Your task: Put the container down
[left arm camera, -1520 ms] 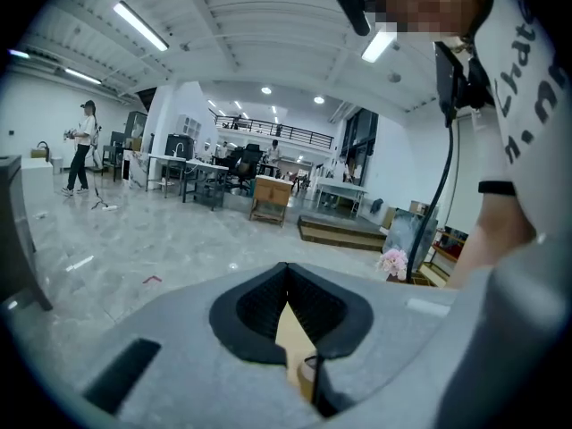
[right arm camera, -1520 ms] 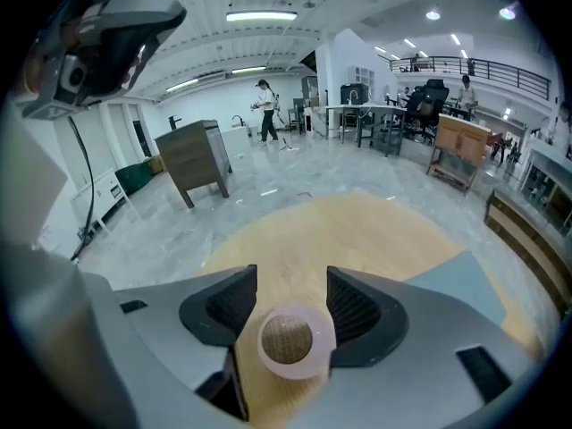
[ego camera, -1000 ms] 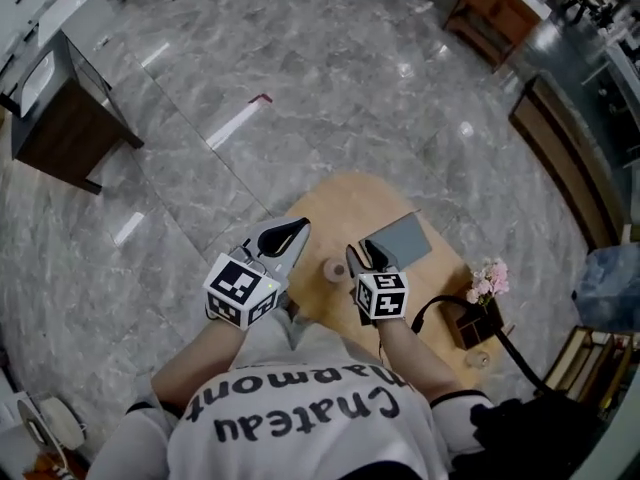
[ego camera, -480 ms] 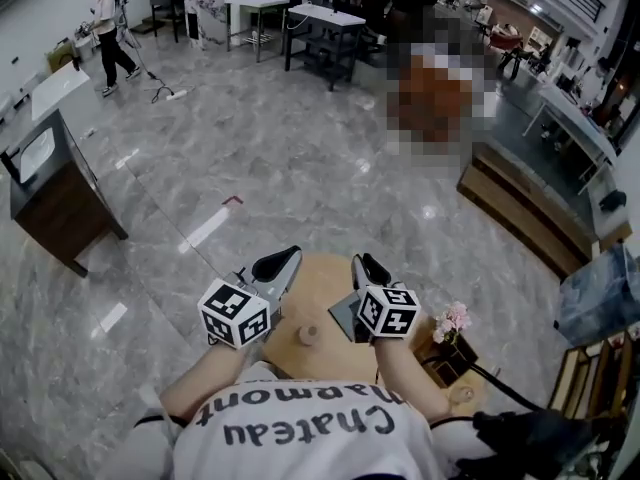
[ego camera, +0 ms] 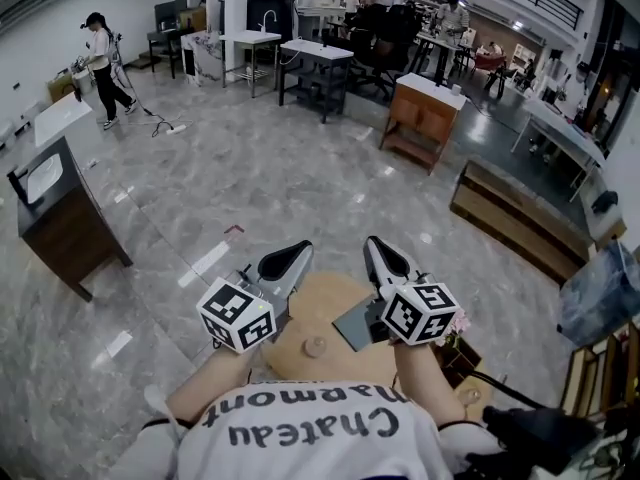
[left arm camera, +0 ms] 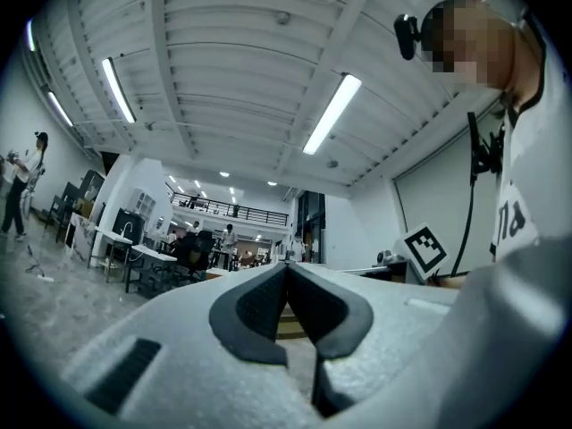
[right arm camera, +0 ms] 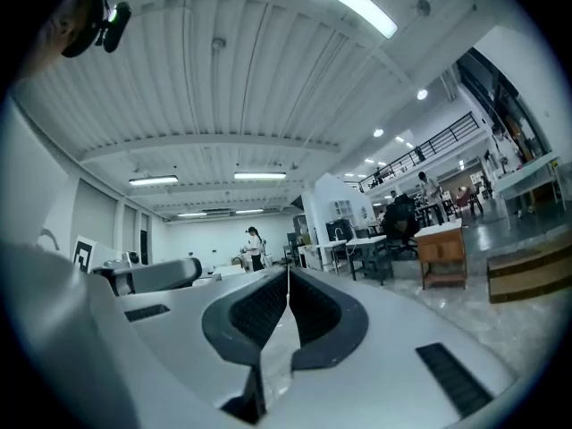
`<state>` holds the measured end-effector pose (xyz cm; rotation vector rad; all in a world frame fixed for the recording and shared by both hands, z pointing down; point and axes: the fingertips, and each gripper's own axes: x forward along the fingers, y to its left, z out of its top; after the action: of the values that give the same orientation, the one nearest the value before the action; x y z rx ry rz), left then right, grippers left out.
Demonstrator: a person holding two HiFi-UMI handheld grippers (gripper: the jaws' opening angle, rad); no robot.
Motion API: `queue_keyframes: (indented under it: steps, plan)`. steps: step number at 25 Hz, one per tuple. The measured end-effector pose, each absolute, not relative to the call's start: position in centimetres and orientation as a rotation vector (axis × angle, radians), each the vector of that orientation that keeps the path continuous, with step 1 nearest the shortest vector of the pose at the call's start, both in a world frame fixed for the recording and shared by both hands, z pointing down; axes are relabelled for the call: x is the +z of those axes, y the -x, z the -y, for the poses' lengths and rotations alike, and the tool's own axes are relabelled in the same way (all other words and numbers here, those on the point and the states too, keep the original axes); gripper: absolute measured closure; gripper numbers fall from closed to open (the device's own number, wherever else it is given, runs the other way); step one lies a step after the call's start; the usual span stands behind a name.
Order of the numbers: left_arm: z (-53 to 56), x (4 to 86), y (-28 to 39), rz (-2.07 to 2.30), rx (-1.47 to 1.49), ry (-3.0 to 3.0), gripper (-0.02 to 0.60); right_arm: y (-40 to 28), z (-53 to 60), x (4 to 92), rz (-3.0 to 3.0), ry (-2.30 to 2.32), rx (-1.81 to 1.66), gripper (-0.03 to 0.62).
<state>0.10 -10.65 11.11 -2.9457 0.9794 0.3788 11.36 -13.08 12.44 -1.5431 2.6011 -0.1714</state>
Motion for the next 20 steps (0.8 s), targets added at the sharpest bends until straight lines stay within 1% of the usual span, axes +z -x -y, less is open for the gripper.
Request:
queue_keyframes:
  steps: [5, 9, 15, 20]
  plan:
    - [7.6, 9.6, 1.2, -0.938, 0.394, 2.903, 0.568, -9.9, 9.1, 8.7, -2.606, 1.507, -0.017, 0.576]
    - [4.9, 8.7, 2.8, -0.912, 0.369, 2.904, 0.568, -8.4, 6.3, 6.9, -2.561, 1.465, -0.039, 0.579]
    - [0.9, 8.2, 6.7, -0.921, 0.356, 2.894, 0.568, -6.4, 2.2, 8.5, -2.580, 1.583, -0.086, 0.579]
    - [-2.3, 8.8, 7.8, -0.894, 0.372, 2.931, 0.568, -6.2, -1.5, 10.0, -2.570, 1.670, -0.120, 0.579]
